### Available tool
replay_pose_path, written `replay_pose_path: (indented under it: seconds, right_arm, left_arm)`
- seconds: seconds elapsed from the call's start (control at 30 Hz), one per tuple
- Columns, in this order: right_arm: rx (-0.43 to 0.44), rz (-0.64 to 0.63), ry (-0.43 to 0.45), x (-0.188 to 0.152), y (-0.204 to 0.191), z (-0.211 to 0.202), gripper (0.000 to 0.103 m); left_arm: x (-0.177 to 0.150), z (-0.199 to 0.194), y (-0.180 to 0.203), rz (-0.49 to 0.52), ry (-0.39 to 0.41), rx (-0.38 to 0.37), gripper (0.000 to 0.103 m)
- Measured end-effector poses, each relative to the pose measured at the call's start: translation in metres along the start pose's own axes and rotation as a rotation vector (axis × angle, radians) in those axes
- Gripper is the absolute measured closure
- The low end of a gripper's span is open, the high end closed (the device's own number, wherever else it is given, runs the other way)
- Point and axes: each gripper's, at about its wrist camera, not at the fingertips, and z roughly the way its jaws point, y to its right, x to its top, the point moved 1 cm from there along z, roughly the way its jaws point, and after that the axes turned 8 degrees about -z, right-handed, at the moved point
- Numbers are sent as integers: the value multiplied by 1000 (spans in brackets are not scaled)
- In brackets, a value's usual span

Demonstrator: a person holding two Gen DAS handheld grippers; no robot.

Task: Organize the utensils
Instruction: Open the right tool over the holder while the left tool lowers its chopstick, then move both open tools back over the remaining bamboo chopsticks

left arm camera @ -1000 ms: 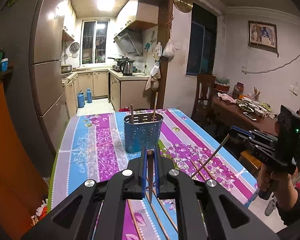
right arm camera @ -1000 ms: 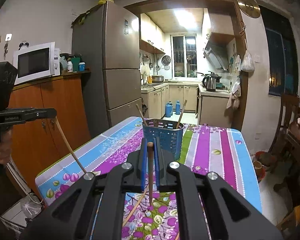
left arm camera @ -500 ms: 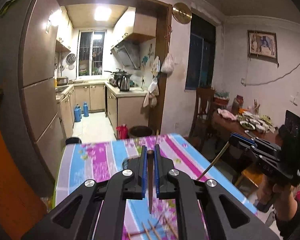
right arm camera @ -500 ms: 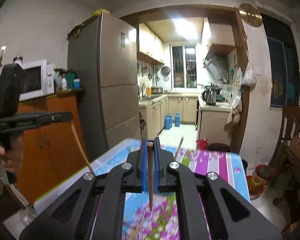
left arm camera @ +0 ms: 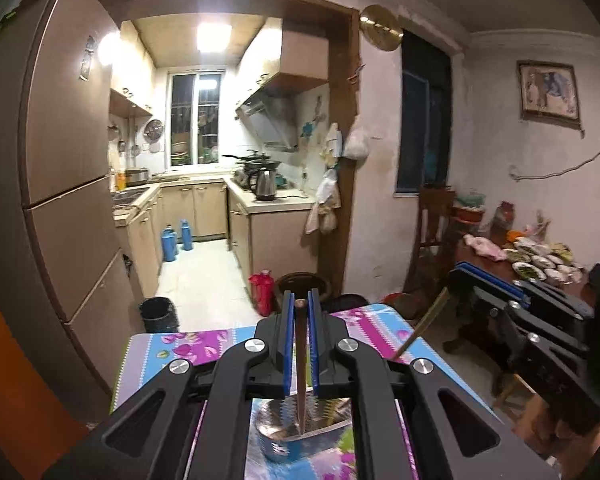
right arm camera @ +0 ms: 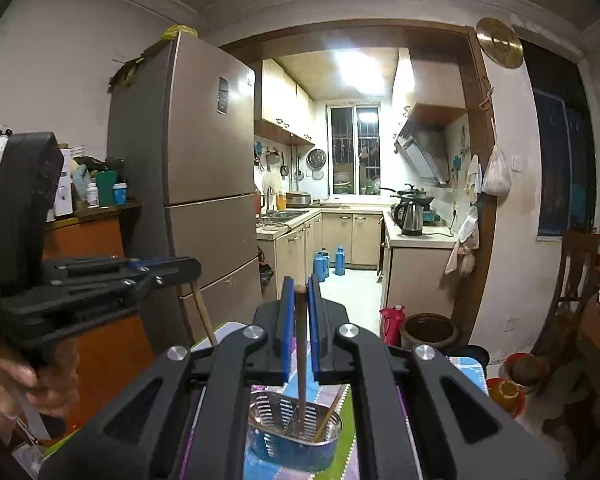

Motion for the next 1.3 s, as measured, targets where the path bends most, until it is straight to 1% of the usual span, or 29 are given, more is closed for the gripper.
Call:
replay_pose_path:
  seconds: [0.1, 0.17, 0.23, 0.27, 0.33, 0.43, 0.6, 0.63, 0.67, 0.7, 0.73, 0.77, 0.83, 0.97, 1.03, 1.1, 1.13, 1.17, 1.2, 1.23, 1.27, 1.3]
  right_arm:
    - [-9, 0, -21, -6, 1, 20, 98]
    - [-4, 7, -35, -10, 1, 32, 98]
    - [-3, 11, -55, -19, 0, 43, 98]
    - [0, 10, -70, -25, -1, 51, 98]
    - [-6, 1, -90, -34, -5, 60, 98]
    - [-3, 6, -130, -54, -9, 76, 98]
    - [13, 26, -188, -82, -12, 92, 97]
    - [-4, 24, -193, -85, -13, 91, 96]
    - [-12, 26, -190, -85, -12, 90, 87]
    - [-14, 36, -176, -84, -10, 86, 81]
    - [-21, 46, -165, -81, -7, 82, 74]
    - [-25, 55, -157, -78, -4, 78, 74]
    - [-32, 62, -136, -70, 0, 67, 74]
    - [-44, 44, -107, -58, 4, 42, 74]
    - [-54, 29, -98, -57, 5, 24, 74]
    - [-59, 9, -82, -60, 5, -2, 74]
    - [-64, 0, -72, -63, 6, -15, 69]
    - [-69, -4, -64, -64, 7, -23, 59]
    - [-87, -13, -46, -70, 8, -44, 54]
    - [-99, -16, -37, -73, 10, -54, 45]
    - [-111, -20, -29, -78, 12, -67, 39]
    - [-116, -24, -23, -84, 13, -84, 38]
  left_arm:
    - [-1, 24, -10, -29, -14, 1, 95]
    - [-1, 35, -15, -30, -17, 6, 95]
    - [-6, 46, -19, -31, -18, 15, 95]
    - [-8, 49, -19, -39, -23, 6, 95]
    - [-16, 59, -23, -53, -32, 0, 95]
    - [-31, 75, -28, -34, -52, 24, 95]
    - [-60, 101, -38, -46, -113, 35, 95]
    - [-63, 103, -40, -47, -122, 43, 95]
    - [-65, 102, -42, -46, -125, 60, 94]
    - [-64, 100, -44, -49, -124, 67, 91]
    - [-59, 93, -47, -63, -105, 60, 89]
    - [-54, 87, -49, -71, -88, 60, 85]
    - [-41, 70, -56, -99, -38, 62, 84]
    - [-28, 29, -58, -124, 42, 77, 84]
    - [-30, -2, -58, -137, 86, 78, 84]
    - [-38, -33, -54, -113, 127, 91, 82]
    - [-44, -49, -52, -98, 144, 101, 81]
    - [-49, -62, -49, -81, 158, 116, 78]
    - [-58, -79, -46, -56, 171, 137, 75]
    - [-63, -91, -44, -41, 177, 148, 73]
    - [-70, -105, -42, -21, 182, 159, 69]
    - [-82, -122, -39, 4, 189, 167, 67]
